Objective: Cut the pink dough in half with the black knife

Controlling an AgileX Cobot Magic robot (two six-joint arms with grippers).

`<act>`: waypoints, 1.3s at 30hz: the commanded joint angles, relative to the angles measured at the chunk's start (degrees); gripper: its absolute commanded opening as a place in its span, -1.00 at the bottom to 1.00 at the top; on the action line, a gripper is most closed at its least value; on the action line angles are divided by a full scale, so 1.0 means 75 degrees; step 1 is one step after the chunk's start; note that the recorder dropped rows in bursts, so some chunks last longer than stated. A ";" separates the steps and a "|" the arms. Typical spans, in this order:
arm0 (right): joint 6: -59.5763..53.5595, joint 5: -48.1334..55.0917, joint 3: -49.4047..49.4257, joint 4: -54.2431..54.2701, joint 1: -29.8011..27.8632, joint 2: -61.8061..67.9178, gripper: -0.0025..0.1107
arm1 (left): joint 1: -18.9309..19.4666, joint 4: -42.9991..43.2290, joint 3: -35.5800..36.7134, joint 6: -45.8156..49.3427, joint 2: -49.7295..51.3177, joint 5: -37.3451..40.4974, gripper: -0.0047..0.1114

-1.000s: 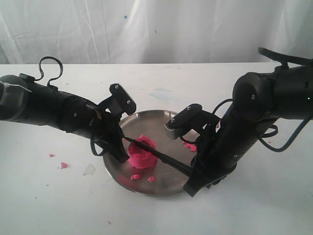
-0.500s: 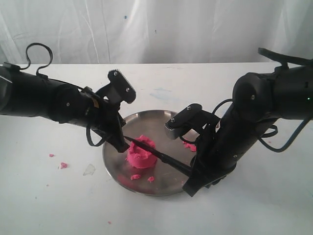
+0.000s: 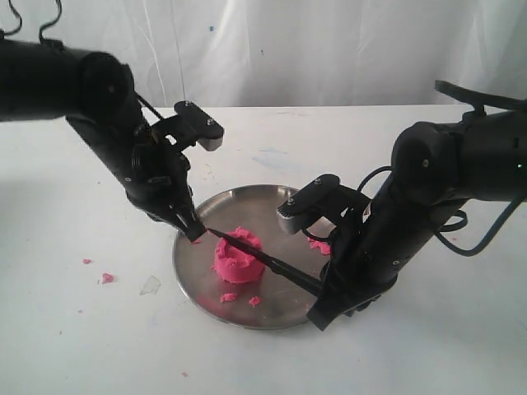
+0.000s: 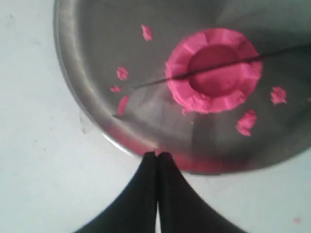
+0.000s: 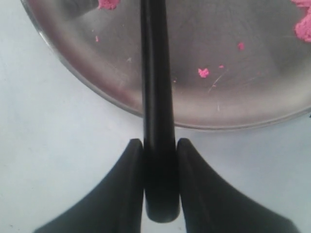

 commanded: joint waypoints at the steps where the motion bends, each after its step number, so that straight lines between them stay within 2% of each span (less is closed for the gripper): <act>1: 0.0034 -0.0036 0.0032 0.0070 -0.0001 -0.0017 -0.96 | 0.0009 0.2212 -0.0679 -0.1707 0.0371 0.1863 -0.92; 2: 0.0034 -0.0022 0.0032 0.0070 -0.0001 -0.0017 -0.96 | 0.0009 0.2551 -0.0664 -0.2179 0.0430 0.1678 -0.92; 4: 0.0034 0.0006 0.0032 0.0070 -0.0001 -0.0017 -0.96 | 0.0103 0.2097 -0.0664 -0.2153 0.0512 0.1174 -0.92; 7: 0.0034 0.0006 0.0032 0.0070 -0.0001 -0.0017 -0.96 | 0.0315 -0.0087 -0.0664 -0.0517 0.0576 0.0159 -0.92; 10: 0.0034 0.0006 0.0032 0.0070 -0.0001 -0.0017 -0.96 | 0.0553 -0.2157 -0.0664 0.0863 0.0596 -0.0381 -0.92; 17: 0.0034 -0.0023 0.0032 0.0101 -0.0001 -0.0017 -0.96 | 0.1124 -0.3498 -0.0360 0.1847 0.0723 -0.1177 -0.92; 19: 0.0034 -0.0023 0.0032 0.0101 -0.0001 -0.0017 -0.96 | 0.1160 -0.4786 -0.0003 0.3516 0.0828 -0.1456 -0.92; 22: 0.0034 -0.0023 0.0032 0.0101 -0.0001 -0.0017 -0.96 | 0.1306 -0.7648 0.0641 0.6774 0.0925 -0.1550 -0.92; 24: 0.0034 -0.0023 0.0032 0.0101 -0.0001 -0.0017 -0.96 | 0.1467 -0.9556 0.1015 0.9140 0.0925 -0.1002 -0.92; 26: 0.0034 -0.0023 0.0032 0.0101 -0.0001 -0.0017 -0.96 | 0.1613 -1.0557 0.1284 1.0692 0.0925 -0.0358 -0.92; 29: 0.0034 -0.0023 0.0032 0.0101 -0.0001 -0.0017 -0.96 | 0.1814 -1.1222 0.1450 1.1342 0.0925 -0.0254 -0.92; 34: 0.0034 -0.0037 0.0032 0.0100 -0.0001 -0.0017 -0.96 | 0.2068 -1.0785 0.1617 1.0337 0.0959 -0.0884 -0.92; 39: 0.0034 -0.0054 0.0032 0.0100 -0.0001 -0.0017 -0.96 | 0.2068 -1.1026 0.2166 1.0824 0.0959 -0.1226 -0.92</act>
